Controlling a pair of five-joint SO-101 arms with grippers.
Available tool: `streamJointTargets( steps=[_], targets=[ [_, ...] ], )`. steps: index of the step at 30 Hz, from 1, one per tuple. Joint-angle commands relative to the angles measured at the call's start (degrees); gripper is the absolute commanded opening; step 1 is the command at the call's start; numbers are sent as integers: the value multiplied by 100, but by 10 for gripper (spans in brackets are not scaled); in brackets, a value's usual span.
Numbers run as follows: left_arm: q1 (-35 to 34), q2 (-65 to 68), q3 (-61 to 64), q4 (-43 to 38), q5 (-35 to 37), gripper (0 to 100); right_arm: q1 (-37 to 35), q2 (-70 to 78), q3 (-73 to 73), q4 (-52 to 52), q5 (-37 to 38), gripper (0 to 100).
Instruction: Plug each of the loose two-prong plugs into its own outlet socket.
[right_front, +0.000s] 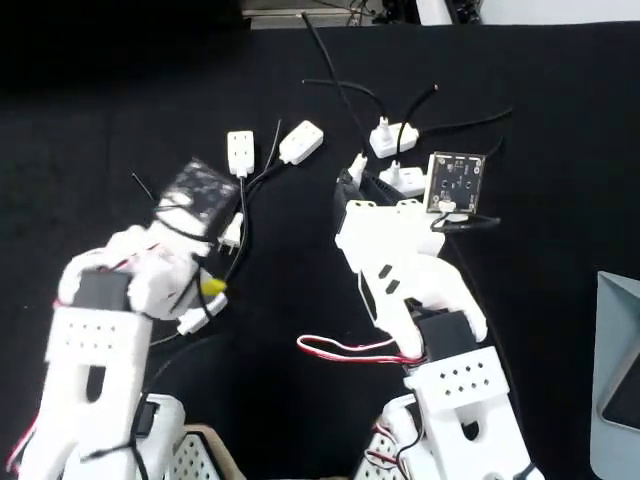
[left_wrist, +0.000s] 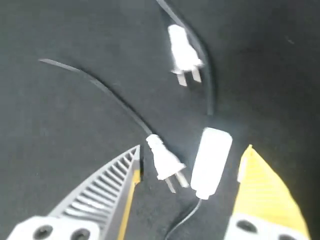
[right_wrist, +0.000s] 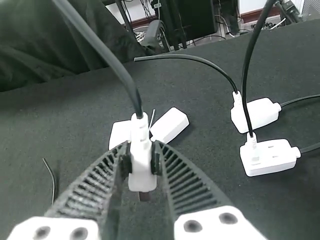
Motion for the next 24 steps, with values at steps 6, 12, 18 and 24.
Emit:
streamJointTargets(
  steps=[6, 12, 18, 24],
  targets=[
    [-462, -932, 1297, -730, -70, 306, 35, -145, -251, 193, -18, 11],
    [-1209, -633, 1833, -1881, -70, 306, 35, -136, -233, 185, -18, 11],
    [-1411, 18, 1824, -2154, -88, 306, 35, -119, -233, 167, -18, 11],
    [-892, 387, 1965, -1943, -79, 306, 35, -119, -233, 167, -18, 11]
  ],
)
